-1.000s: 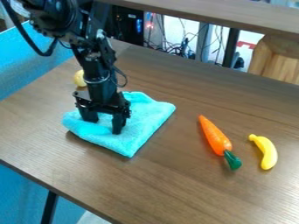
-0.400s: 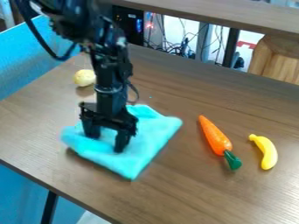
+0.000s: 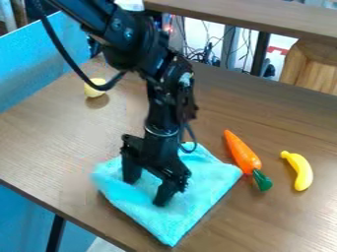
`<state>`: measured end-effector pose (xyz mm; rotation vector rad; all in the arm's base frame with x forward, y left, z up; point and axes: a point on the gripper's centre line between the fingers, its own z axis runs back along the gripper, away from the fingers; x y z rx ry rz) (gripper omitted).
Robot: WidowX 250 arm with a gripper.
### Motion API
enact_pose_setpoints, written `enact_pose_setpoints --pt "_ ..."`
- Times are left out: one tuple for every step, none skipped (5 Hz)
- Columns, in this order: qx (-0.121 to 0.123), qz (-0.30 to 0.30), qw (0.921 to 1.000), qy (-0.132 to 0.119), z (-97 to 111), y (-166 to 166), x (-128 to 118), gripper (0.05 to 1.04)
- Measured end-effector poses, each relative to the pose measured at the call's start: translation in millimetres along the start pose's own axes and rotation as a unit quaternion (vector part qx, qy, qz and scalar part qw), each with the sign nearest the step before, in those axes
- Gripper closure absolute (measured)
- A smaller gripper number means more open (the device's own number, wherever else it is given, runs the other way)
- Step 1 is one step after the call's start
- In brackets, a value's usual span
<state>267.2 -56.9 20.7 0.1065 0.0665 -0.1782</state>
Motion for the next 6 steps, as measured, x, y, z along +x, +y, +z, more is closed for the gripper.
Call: enact_pose_setpoints --pt "0.001 0.009 1.0 0.001 0.8 -1.5 -0.1 0.083" --pt "0.011 0.025 0.9996 -0.004 9.5 4.0 -2.1 0.083" --pt "0.026 -0.008 0.9986 -0.045 59.9 14.2 -6.6 0.083" --pt "-0.002 -0.017 0.997 -0.075 108.0 15.7 -11.6 0.083" --pt "-0.031 -0.032 0.9963 -0.073 157.2 26.3 2.4 0.083" --pt "-0.033 -0.029 0.9987 -0.024 154.4 30.7 16.7 0.083"
